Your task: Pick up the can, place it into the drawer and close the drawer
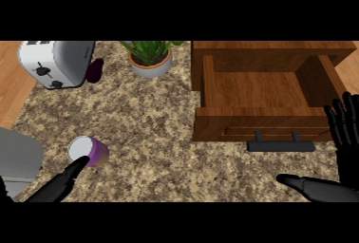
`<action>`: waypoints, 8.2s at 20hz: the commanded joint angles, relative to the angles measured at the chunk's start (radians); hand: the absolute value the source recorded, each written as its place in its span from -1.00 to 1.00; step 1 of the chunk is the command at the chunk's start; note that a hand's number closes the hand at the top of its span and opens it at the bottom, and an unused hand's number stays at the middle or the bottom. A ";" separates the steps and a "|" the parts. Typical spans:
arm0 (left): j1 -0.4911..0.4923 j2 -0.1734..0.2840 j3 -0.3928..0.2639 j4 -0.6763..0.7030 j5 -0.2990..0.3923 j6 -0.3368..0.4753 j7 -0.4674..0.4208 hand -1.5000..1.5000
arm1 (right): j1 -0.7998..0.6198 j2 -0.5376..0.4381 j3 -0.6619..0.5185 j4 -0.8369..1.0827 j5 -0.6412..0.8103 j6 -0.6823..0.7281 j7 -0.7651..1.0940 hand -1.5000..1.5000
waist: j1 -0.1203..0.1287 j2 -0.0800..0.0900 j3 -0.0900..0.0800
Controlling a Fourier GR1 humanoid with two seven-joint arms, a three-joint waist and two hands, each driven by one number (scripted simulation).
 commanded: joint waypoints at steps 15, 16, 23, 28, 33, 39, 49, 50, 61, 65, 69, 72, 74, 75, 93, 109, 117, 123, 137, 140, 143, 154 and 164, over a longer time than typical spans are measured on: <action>-0.035 0.000 -0.049 0.432 0.324 0.208 -0.340 -1.00 | 0.057 -0.013 -0.070 -0.058 -0.049 0.060 -0.013 -1.00 | -0.002 -0.001 -0.002; -0.083 0.000 -0.005 0.464 0.299 0.207 -0.319 -1.00 | 0.080 0.002 -0.065 -0.071 -0.038 0.054 -0.017 -1.00 | -0.003 0.000 -0.001; -0.070 0.000 -0.050 0.629 0.515 0.286 -0.573 -1.00 | -0.006 -0.015 -0.091 -0.055 -0.033 0.037 0.034 -1.00 | 0.002 0.000 -0.002; -0.093 0.000 0.066 0.737 0.708 0.218 -0.755 -1.00 | 0.038 -0.025 -0.126 -0.116 -0.090 0.073 0.059 -1.00 | 0.000 0.000 -0.002; -0.143 0.000 0.068 0.878 0.904 0.193 -0.931 -1.00 | 0.099 0.010 -0.085 -0.224 -0.048 0.062 0.107 -1.00 | -0.003 0.000 -0.002; -0.128 0.000 0.181 0.987 0.974 0.049 -1.069 -1.00 | 0.052 -0.029 -0.151 -0.225 -0.094 0.081 0.151 -1.00 | -0.001 0.000 -0.001; -0.241 0.000 0.251 1.183 1.084 0.004 -1.168 -1.00 | 0.085 0.005 -0.161 -0.198 -0.074 0.134 0.104 -1.00 | -0.002 0.000 -0.001; -0.285 0.000 0.306 1.342 1.143 -0.096 -1.263 -1.00 | 0.038 -0.004 -0.148 -0.195 -0.037 0.093 0.136 -1.00 | -0.003 0.001 -0.001; -0.474 0.052 0.311 1.474 1.100 -0.166 -1.207 -1.00 | -0.021 -0.012 -0.184 -0.176 -0.058 0.093 0.161 -1.00 | -0.005 0.001 -0.001; -0.438 0.104 0.317 1.469 1.093 -0.255 -1.184 -1.00 | -0.002 -0.025 -0.222 -0.170 -0.108 0.133 0.142 -1.00 | -0.003 0.000 -0.001; -0.547 0.063 0.373 1.661 1.107 -0.346 -1.323 1.00 | 0.033 -0.014 -0.225 -0.204 -0.104 0.140 0.132 -1.00 | -0.009 0.001 -0.001; -0.568 0.124 0.389 1.647 1.121 -0.418 -1.287 1.00 | -0.031 -0.020 -0.186 -0.193 -0.062 0.112 0.185 -1.00 | -0.005 0.001 -0.001; -0.565 0.132 0.385 1.621 1.106 -0.384 -1.282 1.00 | 0.060 0.004 -0.218 -0.203 -0.084 0.154 0.105 -1.00 | -0.006 0.000 -0.001; -0.638 0.128 0.412 1.759 1.110 -0.434 -1.339 1.00 | 0.061 0.017 -0.216 -0.118 -0.071 0.172 0.015 -1.00 | -0.011 0.002 -0.001; -0.978 0.116 0.129 1.754 0.890 -0.732 -1.029 1.00 | -0.003 0.024 -0.170 -0.174 0.006 0.106 0.094 -1.00 | -0.009 0.002 -0.001; -1.197 0.015 0.051 1.310 0.823 -0.483 -0.528 1.00 | -0.009 -0.040 -0.260 -0.194 -0.065 0.136 0.130 -1.00 | -0.007 -0.002 0.000; -1.416 0.008 0.028 1.303 0.758 -0.406 -0.308 1.00 | -0.048 -0.042 -0.239 -0.224 -0.039 0.104 0.193 -1.00 | -0.010 -0.002 0.000; -1.574 0.000 0.040 1.474 0.783 -0.394 -0.322 1.00 | -0.090 -0.038 -0.236 -0.173 -0.036 0.092 0.184 -1.00 | -0.022 0.005 0.000; -1.807 0.000 -0.071 1.800 0.936 -0.324 -0.366 1.00 | -0.098 -0.049 -0.228 -0.180 -0.053 0.109 0.190 -1.00 | -0.066 0.015 0.002; -1.836 0.000 -0.101 1.839 0.967 -0.307 -0.384 1.00 | -0.094 -0.034 -0.205 -0.215 -0.041 0.102 0.192 -1.00 | -0.083 0.017 0.002; -1.872 0.000 -0.085 1.910 0.949 -0.286 -0.430 1.00 | -0.094 -0.048 -0.211 -0.194 -0.059 0.124 0.183 -1.00 | -0.086 0.024 0.003; -1.903 0.000 -0.162 1.945 1.029 -0.158 -0.441 -1.00 | -0.181 -0.078 -0.150 -0.152 0.058 0.103 0.188 -1.00 | -0.093 0.027 0.002; -1.896 0.000 -0.120 1.971 1.104 -0.157 -0.521 -1.00 | -0.252 -0.187 -0.075 -0.113 0.241 0.164 0.075 -1.00 | -0.081 0.037 0.001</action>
